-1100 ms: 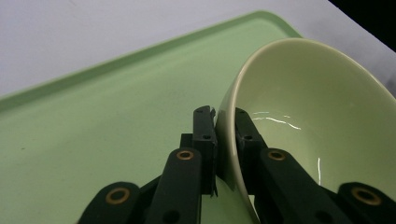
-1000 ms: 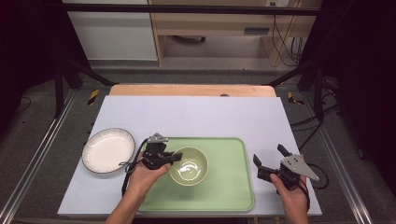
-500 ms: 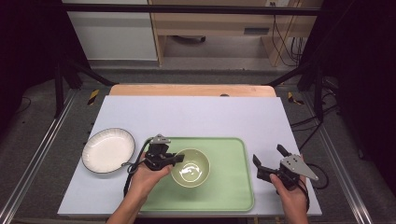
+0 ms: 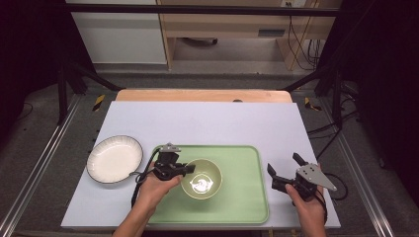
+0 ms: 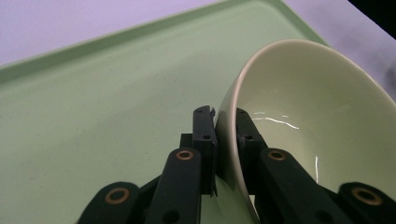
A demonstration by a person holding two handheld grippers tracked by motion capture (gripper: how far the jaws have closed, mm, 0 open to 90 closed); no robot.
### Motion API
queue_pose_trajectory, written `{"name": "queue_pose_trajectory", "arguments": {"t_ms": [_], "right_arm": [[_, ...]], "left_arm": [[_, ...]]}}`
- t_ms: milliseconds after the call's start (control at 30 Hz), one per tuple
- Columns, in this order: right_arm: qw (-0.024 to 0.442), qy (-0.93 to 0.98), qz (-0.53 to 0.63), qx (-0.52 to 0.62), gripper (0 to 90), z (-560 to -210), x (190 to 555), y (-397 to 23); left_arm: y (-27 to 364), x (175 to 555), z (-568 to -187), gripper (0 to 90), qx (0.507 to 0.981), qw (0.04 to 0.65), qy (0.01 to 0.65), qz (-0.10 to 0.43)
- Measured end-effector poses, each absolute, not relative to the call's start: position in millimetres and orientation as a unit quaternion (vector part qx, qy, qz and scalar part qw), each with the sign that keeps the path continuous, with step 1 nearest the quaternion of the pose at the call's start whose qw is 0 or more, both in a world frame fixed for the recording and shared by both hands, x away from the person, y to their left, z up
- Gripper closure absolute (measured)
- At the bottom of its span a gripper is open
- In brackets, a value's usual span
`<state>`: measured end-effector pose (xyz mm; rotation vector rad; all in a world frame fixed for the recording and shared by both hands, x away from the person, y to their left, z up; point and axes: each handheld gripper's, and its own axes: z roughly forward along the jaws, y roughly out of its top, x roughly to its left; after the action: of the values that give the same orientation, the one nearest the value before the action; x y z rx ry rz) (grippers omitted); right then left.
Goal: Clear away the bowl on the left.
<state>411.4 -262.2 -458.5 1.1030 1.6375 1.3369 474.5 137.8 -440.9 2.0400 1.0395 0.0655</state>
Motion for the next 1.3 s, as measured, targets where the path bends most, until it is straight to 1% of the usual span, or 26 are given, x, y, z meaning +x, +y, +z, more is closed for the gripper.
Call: {"name": "queue_pose_trajectory", "arguments": {"t_ms": [1000,1133,1300], "right_arm": [[0.368,0.638,0.522,0.429,3.7,-458.4,411.5,-261.7],[0.371,0.637,0.524,0.427,3.6,-458.1,411.4,-262.0],[0.385,0.634,0.525,0.418,3.7,-456.6,410.3,-262.5]], "left_arm": [[138.6,478.1,-448.8,82.1,0.811,0.403,0.424,0.026],[138.7,478.4,-449.9,82.1,0.81,0.404,0.424,0.025],[139.5,478.9,-450.2,82.2,0.811,0.401,0.426,0.024]]}}
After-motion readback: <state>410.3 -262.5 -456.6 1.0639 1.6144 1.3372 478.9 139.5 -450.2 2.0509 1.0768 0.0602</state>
